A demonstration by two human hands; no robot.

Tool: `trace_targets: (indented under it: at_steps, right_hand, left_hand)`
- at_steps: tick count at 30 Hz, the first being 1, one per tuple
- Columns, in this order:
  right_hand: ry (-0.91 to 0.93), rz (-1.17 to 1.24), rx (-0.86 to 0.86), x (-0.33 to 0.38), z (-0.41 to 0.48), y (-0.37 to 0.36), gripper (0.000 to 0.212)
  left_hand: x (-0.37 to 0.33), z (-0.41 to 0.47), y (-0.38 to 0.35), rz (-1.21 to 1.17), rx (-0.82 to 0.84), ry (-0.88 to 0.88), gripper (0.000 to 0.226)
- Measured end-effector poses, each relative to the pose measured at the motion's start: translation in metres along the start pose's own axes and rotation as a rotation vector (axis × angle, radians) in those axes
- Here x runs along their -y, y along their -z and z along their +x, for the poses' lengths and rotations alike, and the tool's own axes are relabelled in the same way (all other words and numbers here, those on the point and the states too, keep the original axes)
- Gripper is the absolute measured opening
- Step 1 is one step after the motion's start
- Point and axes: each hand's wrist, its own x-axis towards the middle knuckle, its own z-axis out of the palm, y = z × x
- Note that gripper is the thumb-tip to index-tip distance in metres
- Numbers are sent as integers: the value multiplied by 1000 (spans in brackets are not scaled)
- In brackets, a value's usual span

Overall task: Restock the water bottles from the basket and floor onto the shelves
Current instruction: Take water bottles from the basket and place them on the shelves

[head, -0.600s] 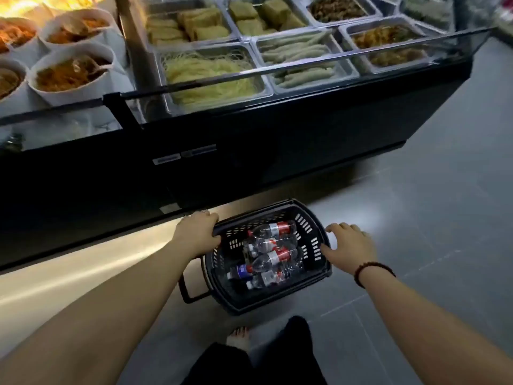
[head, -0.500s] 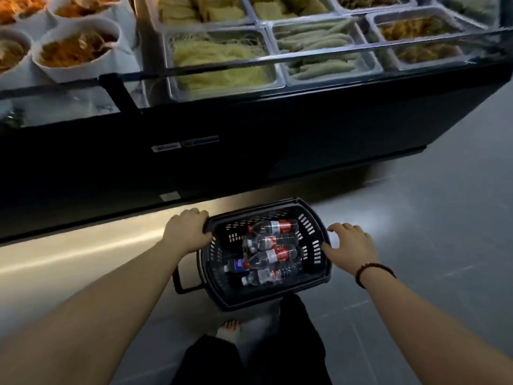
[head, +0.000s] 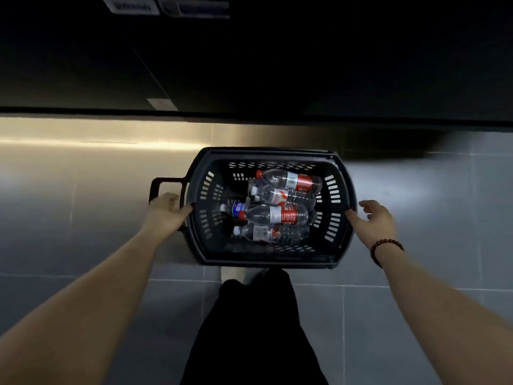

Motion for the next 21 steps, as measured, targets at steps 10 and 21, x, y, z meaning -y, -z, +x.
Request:
trace_targets:
  at_steps: [10,21]
  right_hand:
    - [-154,101,-70,-50,79,-74,69]
    - [-324,205,-52,-74,122,-89,58]
  left_hand:
    - [53,84,-68,-265,-116,127,55]
    - [54,118,-94,-464,-178,185,45]
